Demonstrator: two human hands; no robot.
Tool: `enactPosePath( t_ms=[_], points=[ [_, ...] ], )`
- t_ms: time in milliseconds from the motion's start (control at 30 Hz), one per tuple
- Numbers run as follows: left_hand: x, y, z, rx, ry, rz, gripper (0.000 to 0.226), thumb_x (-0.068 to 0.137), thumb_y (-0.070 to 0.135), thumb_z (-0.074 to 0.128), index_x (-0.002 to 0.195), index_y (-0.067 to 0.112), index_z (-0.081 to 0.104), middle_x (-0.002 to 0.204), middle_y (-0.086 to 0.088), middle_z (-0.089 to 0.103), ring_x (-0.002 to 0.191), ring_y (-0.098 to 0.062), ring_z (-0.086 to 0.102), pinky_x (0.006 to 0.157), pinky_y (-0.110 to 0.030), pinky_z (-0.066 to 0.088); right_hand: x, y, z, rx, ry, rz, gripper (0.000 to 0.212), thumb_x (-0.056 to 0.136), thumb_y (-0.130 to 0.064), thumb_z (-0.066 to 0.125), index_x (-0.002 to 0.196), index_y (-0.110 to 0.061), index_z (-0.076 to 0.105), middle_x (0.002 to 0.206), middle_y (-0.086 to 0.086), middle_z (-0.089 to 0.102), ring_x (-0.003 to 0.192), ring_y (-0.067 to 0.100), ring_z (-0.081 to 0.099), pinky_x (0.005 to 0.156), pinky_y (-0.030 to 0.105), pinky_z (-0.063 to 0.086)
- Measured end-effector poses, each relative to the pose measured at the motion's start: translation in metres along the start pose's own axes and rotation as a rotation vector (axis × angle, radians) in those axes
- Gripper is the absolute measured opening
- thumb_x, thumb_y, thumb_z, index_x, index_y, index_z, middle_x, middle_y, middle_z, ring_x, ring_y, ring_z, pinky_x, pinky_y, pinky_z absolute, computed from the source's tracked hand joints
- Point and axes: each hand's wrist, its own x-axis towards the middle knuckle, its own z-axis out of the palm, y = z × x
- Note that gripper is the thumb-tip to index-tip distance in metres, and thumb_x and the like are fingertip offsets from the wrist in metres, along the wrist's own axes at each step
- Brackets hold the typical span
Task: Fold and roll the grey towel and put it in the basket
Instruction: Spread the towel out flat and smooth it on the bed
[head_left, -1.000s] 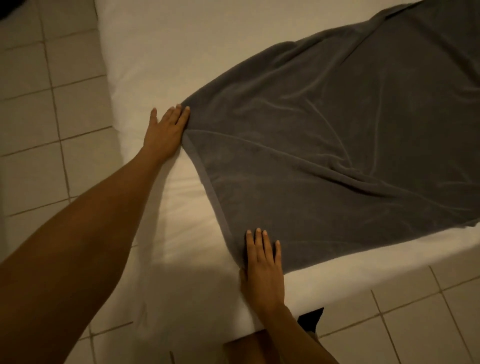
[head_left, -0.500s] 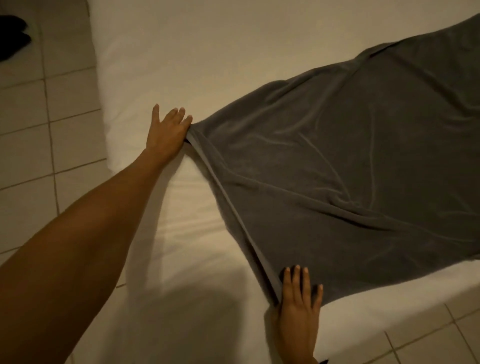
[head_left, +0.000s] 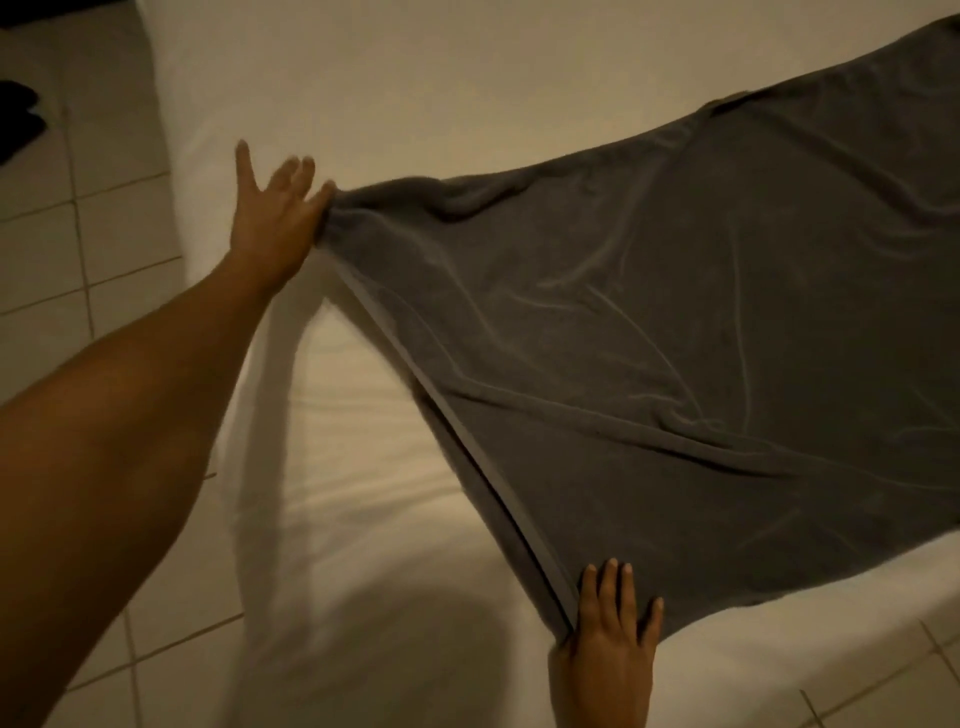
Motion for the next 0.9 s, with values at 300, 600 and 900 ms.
enactPosePath(
  t_ms=[300,600,900],
  points=[
    [-0.055,0.052,0.033,-0.108,-0.204,0.119,0.054,0.089,0.016,0.061,0.139,0.009,0.042,0.148,-0.023,0.032,0.133,-0.037,0.038,0.107,-0.067,0.008,0.010,-0.026,-0.024,0.020,0.053,-0.096,0.048,0.079,-0.030,0.042,0.114,-0.011,0.069,0.125,0.019,0.061,0.126,0.030,0.039,0.113,0.049,0.007],
    [-0.039,0.052,0.021,0.034,-0.209,0.292,0.052,0.093,0.028,0.053,0.143,0.024,0.037,0.156,-0.018,0.014,0.143,-0.032,0.018,0.110,-0.061,-0.007,0.003,-0.027,-0.030,0.031,0.003,-0.061,0.049,0.073,-0.028,0.041,0.106,-0.011,0.072,0.123,0.020,0.062,0.124,0.033,0.039,0.110,0.051,0.010],
    [-0.031,0.050,0.022,-0.097,-0.174,0.159,0.030,0.093,0.012,0.050,0.121,0.004,0.060,0.144,-0.018,0.043,0.137,-0.033,0.033,0.110,-0.053,-0.015,0.003,-0.020,-0.035,0.047,-0.034,-0.067,0.065,0.100,-0.043,0.016,0.108,-0.012,0.072,0.123,0.016,0.063,0.125,0.029,0.040,0.113,0.048,0.008]
  ],
)
